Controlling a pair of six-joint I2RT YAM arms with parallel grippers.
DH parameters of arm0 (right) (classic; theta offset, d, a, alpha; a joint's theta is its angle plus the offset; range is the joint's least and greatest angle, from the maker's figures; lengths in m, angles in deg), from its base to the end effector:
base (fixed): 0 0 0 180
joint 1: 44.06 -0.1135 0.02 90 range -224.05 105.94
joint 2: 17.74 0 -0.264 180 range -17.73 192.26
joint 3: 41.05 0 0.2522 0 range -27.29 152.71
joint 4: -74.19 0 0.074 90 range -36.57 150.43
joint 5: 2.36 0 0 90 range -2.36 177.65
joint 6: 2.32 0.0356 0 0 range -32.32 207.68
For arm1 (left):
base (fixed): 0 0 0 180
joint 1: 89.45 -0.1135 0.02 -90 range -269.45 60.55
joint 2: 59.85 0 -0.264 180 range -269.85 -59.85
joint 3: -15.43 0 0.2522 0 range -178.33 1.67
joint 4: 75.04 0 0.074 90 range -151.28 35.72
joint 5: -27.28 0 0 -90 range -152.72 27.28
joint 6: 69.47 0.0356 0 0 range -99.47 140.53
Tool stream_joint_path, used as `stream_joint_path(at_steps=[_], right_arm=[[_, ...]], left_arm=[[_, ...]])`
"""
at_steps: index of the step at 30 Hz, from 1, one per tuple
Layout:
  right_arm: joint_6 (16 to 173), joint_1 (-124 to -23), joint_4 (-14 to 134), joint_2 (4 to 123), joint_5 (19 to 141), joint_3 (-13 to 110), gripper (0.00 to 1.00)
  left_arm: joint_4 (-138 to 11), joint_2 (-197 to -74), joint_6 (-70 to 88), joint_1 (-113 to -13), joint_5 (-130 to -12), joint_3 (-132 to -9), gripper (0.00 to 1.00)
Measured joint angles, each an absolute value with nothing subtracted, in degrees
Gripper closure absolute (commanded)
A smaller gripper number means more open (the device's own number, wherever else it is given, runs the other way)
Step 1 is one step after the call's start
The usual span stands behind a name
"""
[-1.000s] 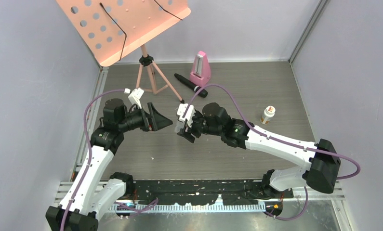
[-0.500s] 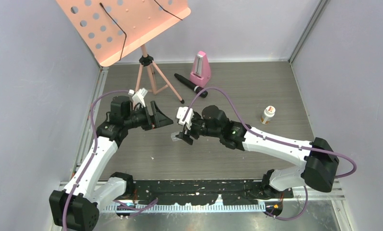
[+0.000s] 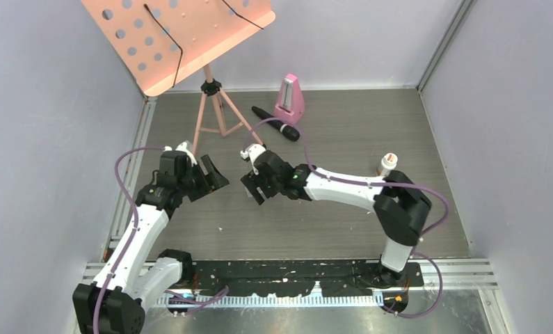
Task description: Sort the pills into containers
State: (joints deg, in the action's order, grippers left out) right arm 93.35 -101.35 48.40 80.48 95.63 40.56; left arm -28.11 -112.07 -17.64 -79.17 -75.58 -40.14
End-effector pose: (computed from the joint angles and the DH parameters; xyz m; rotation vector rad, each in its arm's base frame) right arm 0.2096 0.3171 0.2290 -0.9517 2.1329 0.3986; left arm 0.1843 -0.0415 0.2620 -0.4671 2.3636 -0.6707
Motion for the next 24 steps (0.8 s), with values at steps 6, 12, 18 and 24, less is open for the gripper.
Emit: stream_joint_path(at_steps=[6,12,18,24], right_arm=[[101.4,-101.4,40.4,88.8,101.2,48.4,0.19],[115.3,-101.1,31.1,98.6,108.0,62.6,0.31],[120.5,-99.6,25.6,105.1,111.4,69.8,0.45],[119.8,-96.5,24.3,109.0,109.7,71.1,0.48]], left_arm=[[-25.5,-111.1,-17.9,-79.4,-71.5,-40.1,0.28],[-23.9,-110.9,-18.1,-79.4,-69.1,-40.1,0.27],[-23.1,-110.2,-18.0,-79.5,-68.2,-40.1,0.27],[-23.1,-109.8,-18.1,-79.5,-68.1,-40.1,0.27]])
